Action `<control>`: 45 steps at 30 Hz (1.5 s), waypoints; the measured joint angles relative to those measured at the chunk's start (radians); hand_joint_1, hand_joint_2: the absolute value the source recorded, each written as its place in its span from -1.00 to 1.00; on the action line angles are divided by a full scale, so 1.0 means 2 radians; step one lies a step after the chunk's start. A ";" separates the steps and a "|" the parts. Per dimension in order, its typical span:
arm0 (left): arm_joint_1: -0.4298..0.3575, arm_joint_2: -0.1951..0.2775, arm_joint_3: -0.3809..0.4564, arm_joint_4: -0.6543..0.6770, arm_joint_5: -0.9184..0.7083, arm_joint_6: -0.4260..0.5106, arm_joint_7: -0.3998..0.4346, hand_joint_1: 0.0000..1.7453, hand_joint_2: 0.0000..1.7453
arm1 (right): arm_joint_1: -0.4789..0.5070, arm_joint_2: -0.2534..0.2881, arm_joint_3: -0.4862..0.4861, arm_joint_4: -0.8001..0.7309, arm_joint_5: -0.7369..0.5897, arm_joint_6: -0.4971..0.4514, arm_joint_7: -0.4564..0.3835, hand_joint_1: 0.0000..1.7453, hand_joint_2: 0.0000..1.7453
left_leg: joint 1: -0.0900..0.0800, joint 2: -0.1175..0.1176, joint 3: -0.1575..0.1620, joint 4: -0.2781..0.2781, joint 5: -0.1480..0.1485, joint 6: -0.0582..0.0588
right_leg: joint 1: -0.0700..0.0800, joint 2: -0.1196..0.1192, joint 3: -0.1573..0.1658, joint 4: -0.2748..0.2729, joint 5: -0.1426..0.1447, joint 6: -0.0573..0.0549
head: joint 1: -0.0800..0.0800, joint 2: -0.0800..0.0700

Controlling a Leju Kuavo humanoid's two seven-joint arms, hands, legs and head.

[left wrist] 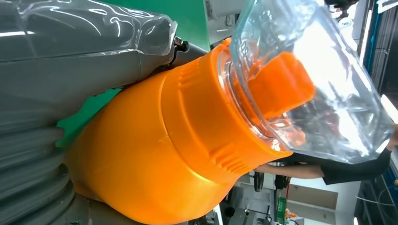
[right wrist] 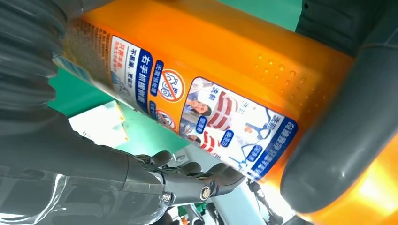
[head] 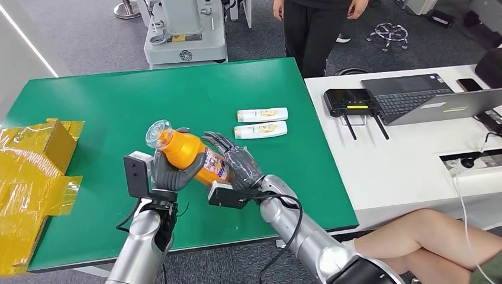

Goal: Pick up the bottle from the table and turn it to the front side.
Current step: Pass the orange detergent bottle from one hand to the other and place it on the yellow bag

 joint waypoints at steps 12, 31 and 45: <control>0.005 0.011 0.015 -0.009 0.000 0.006 0.000 1.00 1.00 | 0.028 0.005 0.024 -0.099 0.013 0.007 0.027 -1.00 1.00 | 0.000 0.000 0.000 0.000 0.000 0.000 | 0.000 0.000 0.000 0.000 0.000 0.000 | 0.000 0.000; 0.031 0.030 0.034 -0.040 -0.013 0.044 0.000 1.00 1.00 | 0.117 -0.005 0.082 -0.330 -0.129 0.011 0.049 -1.00 1.00 | 0.000 0.000 0.000 0.000 0.000 0.000 | 0.000 0.000 0.000 0.000 0.000 0.000 | 0.000 0.000; 0.027 0.070 0.042 -0.096 -0.072 0.076 0.016 1.00 1.00 | 0.161 -0.023 0.143 -0.447 -0.165 -0.034 0.027 -1.00 1.00 | 0.000 0.000 0.000 0.000 0.000 -0.001 | 0.000 0.000 0.000 0.000 -0.001 0.000 | 0.000 0.000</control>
